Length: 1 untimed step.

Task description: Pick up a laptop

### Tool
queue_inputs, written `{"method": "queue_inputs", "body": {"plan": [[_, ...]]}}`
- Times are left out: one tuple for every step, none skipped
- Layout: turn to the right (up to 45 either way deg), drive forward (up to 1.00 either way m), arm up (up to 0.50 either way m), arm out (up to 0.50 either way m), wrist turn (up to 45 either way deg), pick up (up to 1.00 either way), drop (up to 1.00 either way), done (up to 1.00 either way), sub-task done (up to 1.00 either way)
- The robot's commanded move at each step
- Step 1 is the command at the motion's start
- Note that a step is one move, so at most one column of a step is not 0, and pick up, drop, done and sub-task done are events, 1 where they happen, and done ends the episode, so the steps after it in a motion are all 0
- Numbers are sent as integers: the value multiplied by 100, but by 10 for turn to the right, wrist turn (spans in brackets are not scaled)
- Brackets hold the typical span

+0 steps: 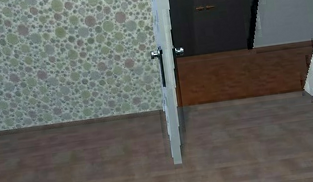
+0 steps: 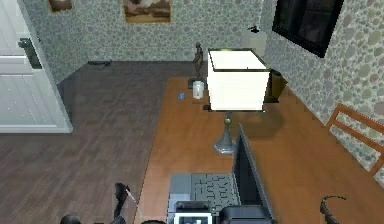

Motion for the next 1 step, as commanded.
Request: {"method": "queue_inputs", "body": {"plan": [[0,0,0,0,360,0,0,0,0]]}}
